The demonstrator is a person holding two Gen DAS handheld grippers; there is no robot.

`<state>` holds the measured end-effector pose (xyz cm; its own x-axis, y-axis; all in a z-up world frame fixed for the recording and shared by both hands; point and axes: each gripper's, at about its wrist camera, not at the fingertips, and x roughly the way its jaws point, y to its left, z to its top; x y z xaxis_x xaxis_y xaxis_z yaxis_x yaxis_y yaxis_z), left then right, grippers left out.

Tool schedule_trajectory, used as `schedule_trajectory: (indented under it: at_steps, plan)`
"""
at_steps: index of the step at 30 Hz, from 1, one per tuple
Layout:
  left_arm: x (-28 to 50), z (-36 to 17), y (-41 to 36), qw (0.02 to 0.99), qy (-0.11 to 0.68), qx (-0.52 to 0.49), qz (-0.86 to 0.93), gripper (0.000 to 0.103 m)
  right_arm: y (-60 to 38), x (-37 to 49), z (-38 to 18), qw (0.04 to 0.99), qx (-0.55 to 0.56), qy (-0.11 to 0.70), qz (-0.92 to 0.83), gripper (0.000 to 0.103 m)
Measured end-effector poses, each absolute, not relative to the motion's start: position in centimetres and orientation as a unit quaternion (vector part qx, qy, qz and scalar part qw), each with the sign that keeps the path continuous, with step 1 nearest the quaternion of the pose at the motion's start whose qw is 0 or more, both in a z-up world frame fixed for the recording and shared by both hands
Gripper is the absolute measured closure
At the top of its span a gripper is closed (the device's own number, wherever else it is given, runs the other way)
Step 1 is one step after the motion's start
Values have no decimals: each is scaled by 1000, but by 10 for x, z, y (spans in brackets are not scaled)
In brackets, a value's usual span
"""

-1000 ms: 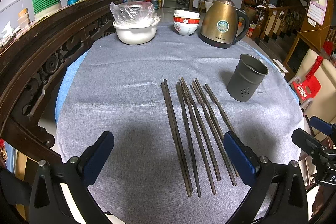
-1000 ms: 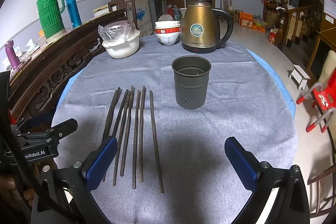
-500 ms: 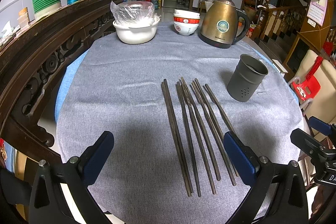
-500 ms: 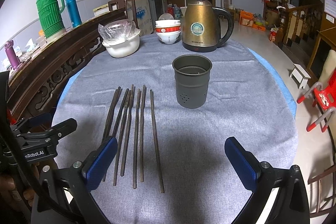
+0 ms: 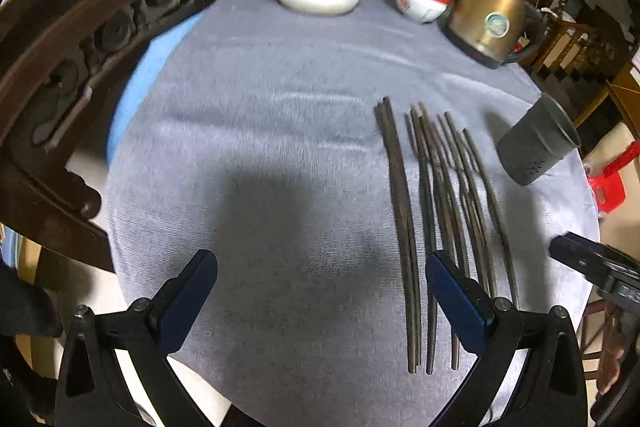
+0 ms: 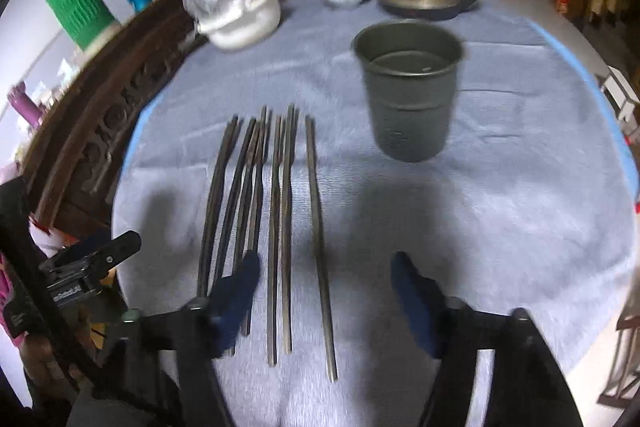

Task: Organize utensils
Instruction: 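Grasp a dark chopstick with the right gripper while the left gripper grasps another chopstick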

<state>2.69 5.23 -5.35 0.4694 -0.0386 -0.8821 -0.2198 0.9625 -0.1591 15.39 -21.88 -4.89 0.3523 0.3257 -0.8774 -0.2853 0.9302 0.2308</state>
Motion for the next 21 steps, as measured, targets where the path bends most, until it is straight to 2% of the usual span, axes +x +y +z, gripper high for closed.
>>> schedule_trajectory:
  at_steps: [2,4,6,9,15,17,19,21]
  plan:
    - [38,-58,53,837,530,-129,50,2,-205,170,-59,810,2,556,187,42]
    - [49,-61,53,828,544,-133,44,7,-191,189,-71,798,-17,576,177,56]
    - [62,-65,53,817,559,-136,41,12,-183,204,-83,785,-28,596,168,64]
    - [83,-68,52,799,581,-151,29,22,-173,217,-96,773,-44,613,156,64]
    - [118,-80,44,775,611,-161,19,38,-163,223,-109,763,-77,625,147,79]
    - [125,-85,39,768,620,-160,22,50,-163,223,-111,761,-83,626,149,82]
    - [130,-91,37,761,628,-162,20,58,-166,225,-110,758,-84,628,151,85]
    - [133,-93,36,762,626,-164,21,61,-170,227,-111,758,-83,628,155,86]
